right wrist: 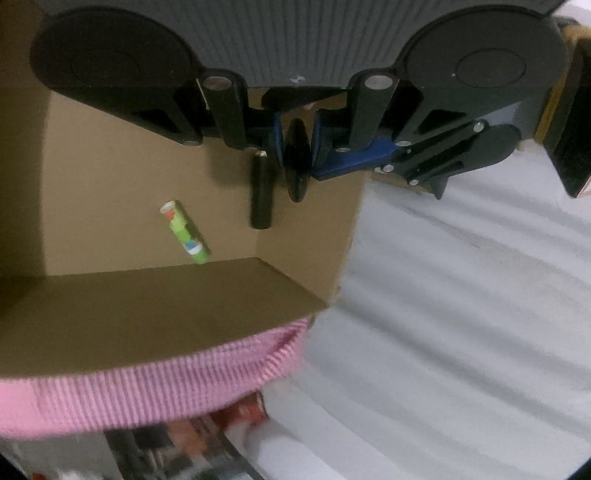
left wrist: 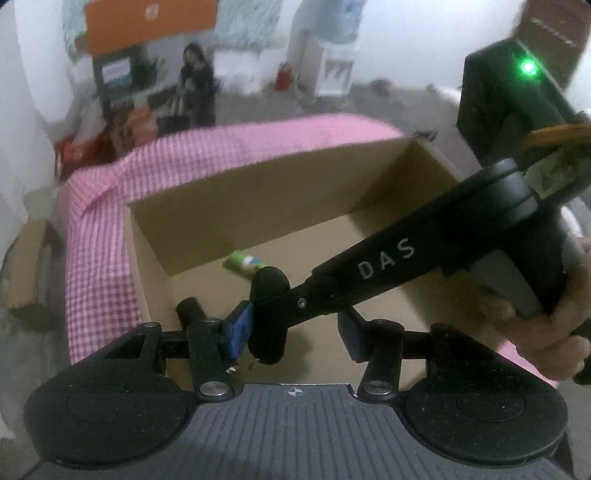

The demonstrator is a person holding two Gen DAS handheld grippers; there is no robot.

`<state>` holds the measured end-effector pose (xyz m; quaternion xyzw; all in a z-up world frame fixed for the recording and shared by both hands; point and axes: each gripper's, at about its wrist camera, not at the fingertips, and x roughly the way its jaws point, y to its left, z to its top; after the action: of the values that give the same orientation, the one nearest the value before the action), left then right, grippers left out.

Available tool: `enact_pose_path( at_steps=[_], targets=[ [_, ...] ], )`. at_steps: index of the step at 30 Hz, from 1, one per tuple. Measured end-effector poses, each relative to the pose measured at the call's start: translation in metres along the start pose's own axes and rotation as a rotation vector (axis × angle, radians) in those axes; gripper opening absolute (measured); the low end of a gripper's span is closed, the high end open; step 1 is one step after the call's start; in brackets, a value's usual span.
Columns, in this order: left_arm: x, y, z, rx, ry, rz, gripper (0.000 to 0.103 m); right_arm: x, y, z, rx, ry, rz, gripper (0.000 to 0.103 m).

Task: Organize rigid objects
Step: 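Lift the black oval case and carry it into the cardboard box, then open the right gripper to release the case inside the box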

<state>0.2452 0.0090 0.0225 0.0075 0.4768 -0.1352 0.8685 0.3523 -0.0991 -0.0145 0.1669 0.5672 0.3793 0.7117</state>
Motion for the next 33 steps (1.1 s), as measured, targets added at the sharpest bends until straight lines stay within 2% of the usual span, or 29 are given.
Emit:
enact_pose_path(
  at_steps=[4, 9, 11, 14, 18, 24, 31, 33],
  targets=[
    [0.012, 0.004, 0.004, 0.016, 0.017, 0.052, 0.053, 0.027, -0.014, 0.012, 0.012, 0.047, -0.027, 0.017],
    [0.009, 0.003, 0.006, 0.004, 0.010, 0.048, 0.061, 0.049, -0.021, 0.022, 0.011, 0.074, -0.052, 0.019],
    [0.006, 0.003, 0.007, 0.003, -0.003, 0.050, 0.066, 0.051, -0.020, 0.021, 0.000, 0.076, -0.070, 0.019],
    [-0.002, 0.001, 0.006, 0.004, -0.025, 0.053, 0.069, 0.052, -0.016, 0.019, -0.008, 0.077, -0.091, 0.020],
    [-0.017, 0.003, 0.006, -0.007, -0.070, 0.050, 0.075, 0.036, -0.009, 0.020, -0.022, 0.047, -0.094, 0.021],
    [-0.059, -0.004, -0.003, -0.012, -0.184, 0.035, 0.085, 0.003, 0.010, 0.013, -0.071, -0.032, -0.091, 0.021],
    [-0.112, -0.016, -0.023, -0.014, -0.325, 0.005, 0.090, -0.051, 0.044, -0.012, -0.149, -0.153, -0.079, 0.022],
    [-0.126, -0.020, -0.030, -0.013, -0.354, -0.004, 0.092, -0.072, 0.053, -0.024, -0.175, -0.199, -0.071, 0.027]
  ],
)
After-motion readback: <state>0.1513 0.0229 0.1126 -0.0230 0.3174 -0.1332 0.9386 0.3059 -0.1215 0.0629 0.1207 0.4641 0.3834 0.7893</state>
